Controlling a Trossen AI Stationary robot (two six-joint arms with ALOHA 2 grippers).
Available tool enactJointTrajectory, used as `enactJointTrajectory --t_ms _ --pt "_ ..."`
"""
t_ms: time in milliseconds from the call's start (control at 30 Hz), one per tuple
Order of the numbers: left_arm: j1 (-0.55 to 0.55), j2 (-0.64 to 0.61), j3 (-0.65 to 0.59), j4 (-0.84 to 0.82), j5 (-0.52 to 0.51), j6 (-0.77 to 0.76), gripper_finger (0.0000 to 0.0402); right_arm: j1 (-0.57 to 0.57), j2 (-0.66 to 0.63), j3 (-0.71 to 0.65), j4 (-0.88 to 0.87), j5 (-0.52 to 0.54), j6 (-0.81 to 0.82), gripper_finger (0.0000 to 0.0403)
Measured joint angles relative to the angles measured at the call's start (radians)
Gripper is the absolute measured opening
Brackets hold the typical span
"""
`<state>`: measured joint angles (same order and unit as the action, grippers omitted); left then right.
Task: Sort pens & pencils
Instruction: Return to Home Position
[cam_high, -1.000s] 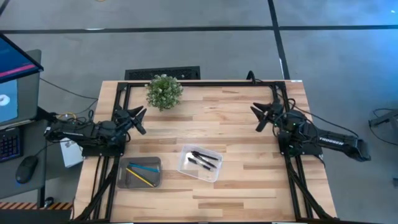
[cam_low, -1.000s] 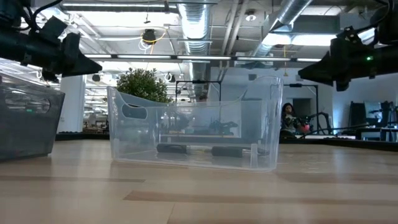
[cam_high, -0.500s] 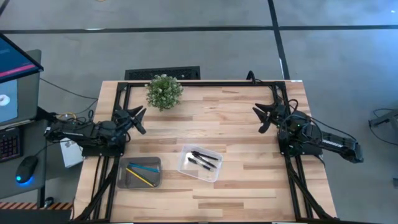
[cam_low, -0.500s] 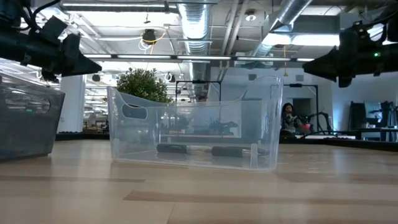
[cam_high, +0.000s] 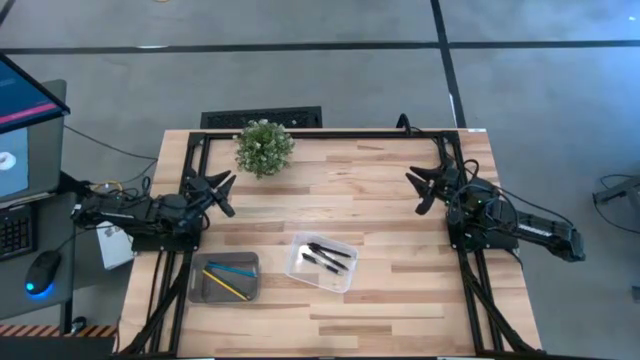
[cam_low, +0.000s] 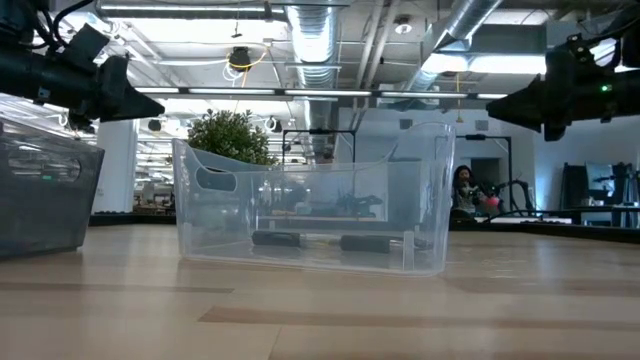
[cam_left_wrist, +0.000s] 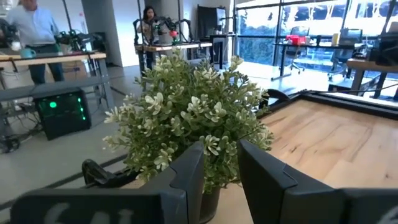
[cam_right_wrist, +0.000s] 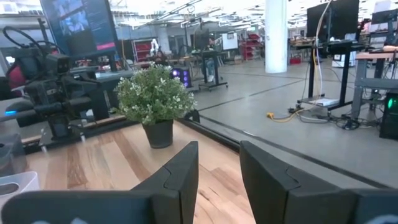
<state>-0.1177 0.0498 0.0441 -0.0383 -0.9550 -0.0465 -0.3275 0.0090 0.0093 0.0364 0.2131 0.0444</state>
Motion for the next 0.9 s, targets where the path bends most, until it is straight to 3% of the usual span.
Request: enactJointTrajectory --t_ms 900 --pt "0.000 0.000 -0.001 -0.001 0.000 -0.009 0.0091 0.000 0.000 0.000 0.000 -0.003 0.000 0.0137"
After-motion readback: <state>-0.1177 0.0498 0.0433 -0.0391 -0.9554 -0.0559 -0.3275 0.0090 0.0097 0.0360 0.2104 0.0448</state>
